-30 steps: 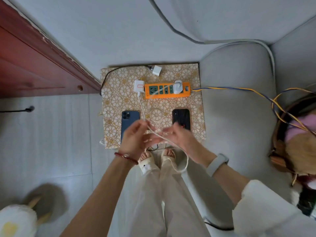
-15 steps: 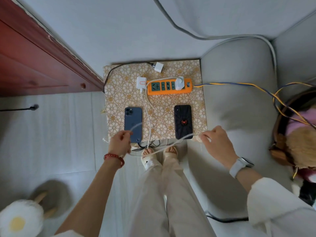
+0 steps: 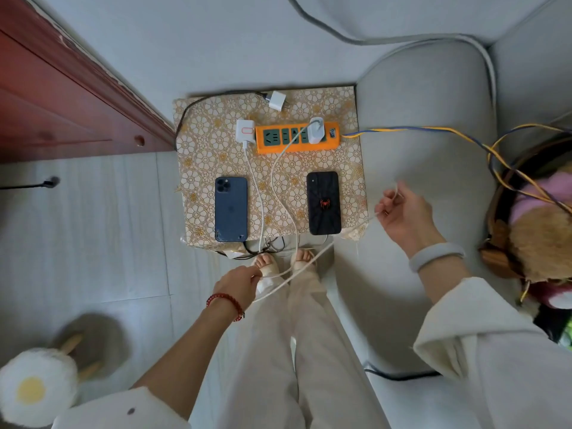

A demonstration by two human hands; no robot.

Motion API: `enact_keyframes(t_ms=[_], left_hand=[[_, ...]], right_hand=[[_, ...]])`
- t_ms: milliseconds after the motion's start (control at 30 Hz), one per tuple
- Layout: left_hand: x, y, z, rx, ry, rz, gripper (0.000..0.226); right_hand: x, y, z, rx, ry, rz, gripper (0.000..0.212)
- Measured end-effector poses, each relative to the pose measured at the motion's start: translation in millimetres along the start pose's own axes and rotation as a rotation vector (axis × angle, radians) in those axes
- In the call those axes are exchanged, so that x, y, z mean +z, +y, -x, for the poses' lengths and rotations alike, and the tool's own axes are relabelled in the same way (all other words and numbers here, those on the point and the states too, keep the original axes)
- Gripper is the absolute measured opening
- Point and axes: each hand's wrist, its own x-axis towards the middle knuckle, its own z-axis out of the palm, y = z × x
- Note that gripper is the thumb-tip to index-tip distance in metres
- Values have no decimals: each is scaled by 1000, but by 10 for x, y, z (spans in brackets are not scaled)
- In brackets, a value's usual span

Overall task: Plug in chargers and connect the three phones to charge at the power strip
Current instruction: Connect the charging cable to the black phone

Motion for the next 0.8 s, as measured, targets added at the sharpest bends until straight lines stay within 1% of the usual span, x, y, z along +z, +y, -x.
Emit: enact_keyframes(t_ms=[67,100,133,200,267,333,400,467,567,667,733,800], left_hand=[[10,-24,-22,-30,-8,-81,27],[10,-20,-39,-44,-8,-124,28],[2,-2,-57,-59,-5,-166,28],[-6,65,-99,-93,17,-205,29],[-4,175,-134,-94,81,-153,32],[-17,343,-183,-37,191,-54,37],[-56,555,-266,14,253,83,35],[-84,785,-405,65,257,213,34],[-102,1119,-657,134,275,391,34],[-80,1362,-944,66,239,559,40],[-25,1440,-1091,27,177,561,44],[41,1493,-1160,-6,169,553,48]], right_hand=[[-41,-45,-40,-54,-12,94,26],[-75,-61,-52,-88,-27,158,24],[-114,-64,-56,-127,-47,256,20],[-200,-19,-55,-190,-105,520,19],[-289,116,-64,-197,-142,754,21],[-361,285,-109,-183,-124,950,25],[-395,445,-162,-171,-99,1114,25],[-391,572,-248,-193,-77,1162,29],[-316,702,-424,-300,-63,1148,30],[-207,780,-625,-393,-55,1153,32],[-171,831,-725,-406,-66,1142,35],[-175,878,-780,-403,-70,1118,33]])
